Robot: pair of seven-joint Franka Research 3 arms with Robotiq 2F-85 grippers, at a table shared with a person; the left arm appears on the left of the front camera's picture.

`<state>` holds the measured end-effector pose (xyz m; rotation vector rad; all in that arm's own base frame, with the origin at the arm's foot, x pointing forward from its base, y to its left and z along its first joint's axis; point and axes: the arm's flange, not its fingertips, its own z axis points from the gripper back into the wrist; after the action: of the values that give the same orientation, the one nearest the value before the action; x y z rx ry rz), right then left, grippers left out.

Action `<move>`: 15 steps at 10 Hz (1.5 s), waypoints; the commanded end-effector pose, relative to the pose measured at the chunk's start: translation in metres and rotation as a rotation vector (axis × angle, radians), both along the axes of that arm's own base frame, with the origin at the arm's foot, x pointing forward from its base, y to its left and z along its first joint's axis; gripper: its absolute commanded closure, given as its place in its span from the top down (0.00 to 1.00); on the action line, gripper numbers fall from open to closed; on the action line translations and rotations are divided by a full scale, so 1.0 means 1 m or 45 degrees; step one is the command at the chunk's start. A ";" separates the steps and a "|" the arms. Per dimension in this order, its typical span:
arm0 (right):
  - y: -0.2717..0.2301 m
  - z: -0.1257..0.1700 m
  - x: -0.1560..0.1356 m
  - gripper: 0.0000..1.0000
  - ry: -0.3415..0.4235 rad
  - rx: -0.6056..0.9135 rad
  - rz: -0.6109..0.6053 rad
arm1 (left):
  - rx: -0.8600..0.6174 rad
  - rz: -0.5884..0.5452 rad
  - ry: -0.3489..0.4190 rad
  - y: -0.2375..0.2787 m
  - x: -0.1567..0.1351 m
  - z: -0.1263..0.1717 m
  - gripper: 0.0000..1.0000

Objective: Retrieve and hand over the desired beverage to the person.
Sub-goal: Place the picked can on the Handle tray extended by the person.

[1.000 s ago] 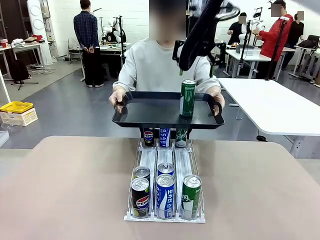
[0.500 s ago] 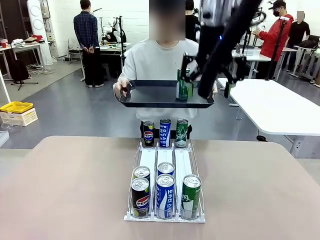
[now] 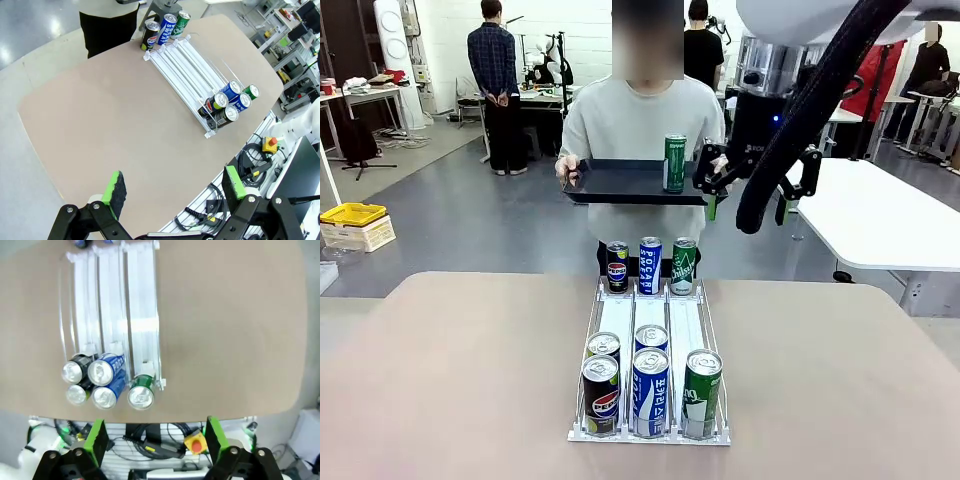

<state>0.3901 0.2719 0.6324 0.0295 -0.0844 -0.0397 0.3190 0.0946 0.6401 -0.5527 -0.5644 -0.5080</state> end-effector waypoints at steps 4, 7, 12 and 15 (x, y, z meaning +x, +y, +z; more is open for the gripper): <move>0.003 0.006 0.000 1.00 0.008 -0.017 -0.003 | -0.006 -0.018 -0.006 0.002 -0.001 0.001 1.00; -0.022 0.018 -0.014 1.00 -0.018 0.097 0.149 | -0.006 -0.018 -0.006 0.002 -0.001 0.001 1.00; -0.209 0.076 -0.068 1.00 -0.289 0.799 0.511 | -0.006 -0.018 -0.006 0.002 -0.001 0.001 1.00; -0.270 0.060 -0.073 1.00 -0.413 0.802 0.555 | -0.006 -0.018 -0.006 0.002 -0.001 0.001 1.00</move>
<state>0.3155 -0.0038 0.7100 0.7021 -0.3960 0.3431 0.3188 0.0951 0.6403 -0.5527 -0.5651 -0.5073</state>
